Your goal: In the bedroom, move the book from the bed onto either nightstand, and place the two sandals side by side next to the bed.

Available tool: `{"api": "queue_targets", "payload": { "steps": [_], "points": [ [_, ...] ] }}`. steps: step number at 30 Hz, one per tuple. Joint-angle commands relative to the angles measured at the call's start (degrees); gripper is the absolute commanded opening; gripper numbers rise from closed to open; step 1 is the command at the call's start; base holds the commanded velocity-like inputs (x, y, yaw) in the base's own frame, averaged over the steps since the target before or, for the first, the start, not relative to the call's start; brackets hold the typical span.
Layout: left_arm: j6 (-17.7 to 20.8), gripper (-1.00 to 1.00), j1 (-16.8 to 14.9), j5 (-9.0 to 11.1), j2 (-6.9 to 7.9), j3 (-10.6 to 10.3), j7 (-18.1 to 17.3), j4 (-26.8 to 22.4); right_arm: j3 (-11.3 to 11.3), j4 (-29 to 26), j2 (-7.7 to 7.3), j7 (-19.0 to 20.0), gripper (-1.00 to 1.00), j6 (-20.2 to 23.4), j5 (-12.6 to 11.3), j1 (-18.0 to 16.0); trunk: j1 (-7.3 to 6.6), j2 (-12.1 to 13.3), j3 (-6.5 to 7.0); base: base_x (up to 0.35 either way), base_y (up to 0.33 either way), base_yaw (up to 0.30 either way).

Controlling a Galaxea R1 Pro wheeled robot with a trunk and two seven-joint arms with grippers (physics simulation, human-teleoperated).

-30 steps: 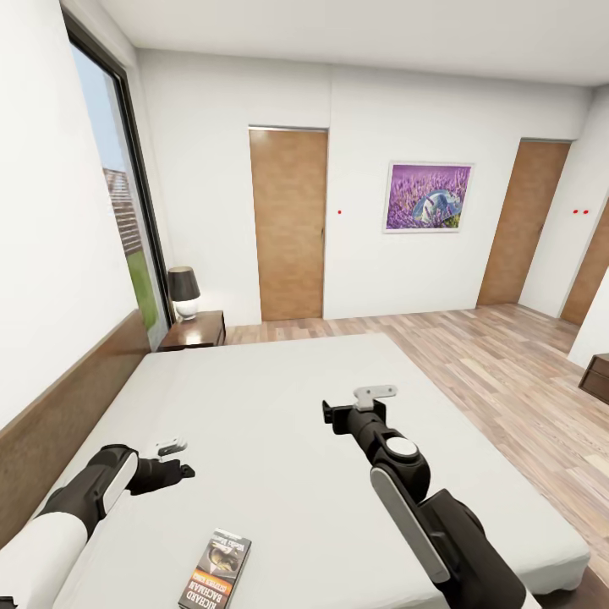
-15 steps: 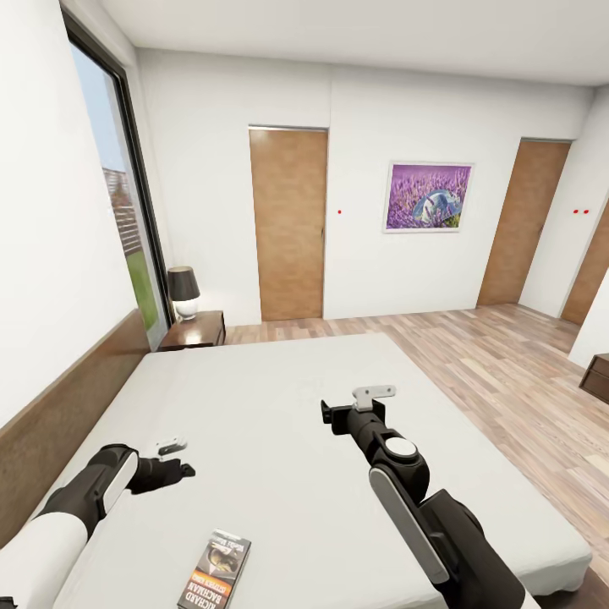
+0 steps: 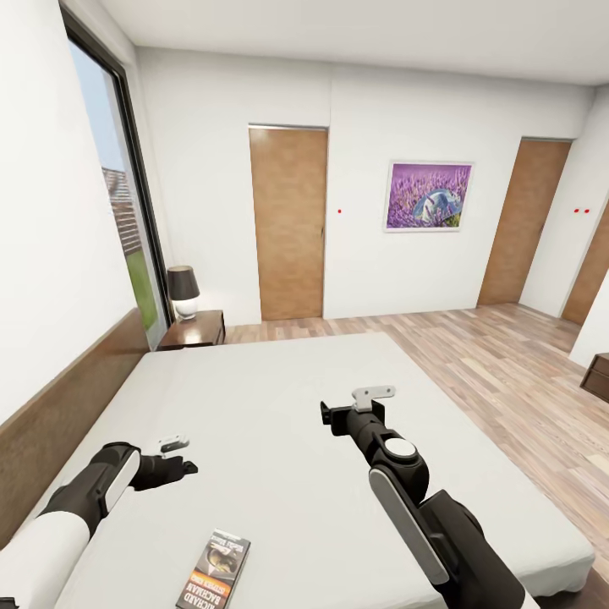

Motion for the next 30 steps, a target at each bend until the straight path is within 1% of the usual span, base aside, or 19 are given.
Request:
{"api": "queue_targets", "payload": {
  "steps": [1,30],
  "points": [
    [0.26,1.00,-0.04,0.12,0.02,-0.07,-0.09,-0.07,0.15,-0.07,-0.06,-0.59,1.00,0.11,-0.55,-0.09,0.25,-0.53,-0.30,0.000,0.000,0.000],
    [-0.05,1.00,-0.04,0.12,-0.07,-0.22,-0.02,-0.03,0.18,-0.07,-0.16,-0.59,1.00,0.12,-0.55,0.00,6.62,-12.16,-5.51,0.000,0.000,0.000]
  ]
}}
